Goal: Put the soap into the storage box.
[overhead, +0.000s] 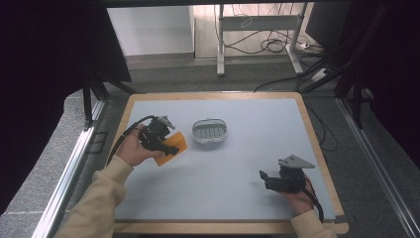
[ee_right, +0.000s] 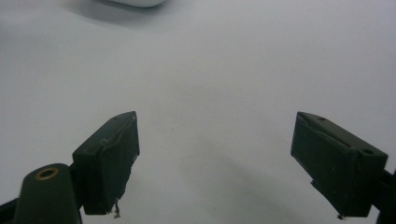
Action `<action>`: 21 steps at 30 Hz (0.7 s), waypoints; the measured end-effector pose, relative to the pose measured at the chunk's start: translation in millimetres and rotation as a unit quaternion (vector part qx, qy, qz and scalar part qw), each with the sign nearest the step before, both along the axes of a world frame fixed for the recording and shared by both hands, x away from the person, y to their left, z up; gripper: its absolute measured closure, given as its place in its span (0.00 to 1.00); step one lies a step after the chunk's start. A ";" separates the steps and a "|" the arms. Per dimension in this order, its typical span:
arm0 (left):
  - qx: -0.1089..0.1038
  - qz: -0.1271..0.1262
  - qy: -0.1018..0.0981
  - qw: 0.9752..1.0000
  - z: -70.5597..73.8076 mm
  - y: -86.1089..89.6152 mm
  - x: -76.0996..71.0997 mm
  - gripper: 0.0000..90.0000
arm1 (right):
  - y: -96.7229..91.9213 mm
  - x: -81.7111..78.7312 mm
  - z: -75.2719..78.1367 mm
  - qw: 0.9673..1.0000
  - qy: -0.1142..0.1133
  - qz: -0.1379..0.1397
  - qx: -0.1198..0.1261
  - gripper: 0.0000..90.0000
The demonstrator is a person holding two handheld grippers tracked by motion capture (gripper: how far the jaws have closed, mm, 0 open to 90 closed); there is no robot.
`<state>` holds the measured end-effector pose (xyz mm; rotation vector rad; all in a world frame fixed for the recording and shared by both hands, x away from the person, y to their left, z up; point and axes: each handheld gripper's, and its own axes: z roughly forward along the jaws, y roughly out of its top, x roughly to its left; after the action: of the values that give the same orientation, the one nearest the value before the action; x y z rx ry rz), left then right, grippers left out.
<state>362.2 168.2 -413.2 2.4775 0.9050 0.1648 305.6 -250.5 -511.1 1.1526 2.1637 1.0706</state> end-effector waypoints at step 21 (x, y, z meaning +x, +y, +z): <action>0.026 -0.009 -0.004 1.000 3.8 -11.9 24.9 0.69 | -0.6 1.0 -0.6 1.000 -0.001 0.000 0.000 0.18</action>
<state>387.2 156.3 -409.4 2.5311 0.8841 0.1952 306.6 -251.1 -511.7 1.1514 2.1619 1.0711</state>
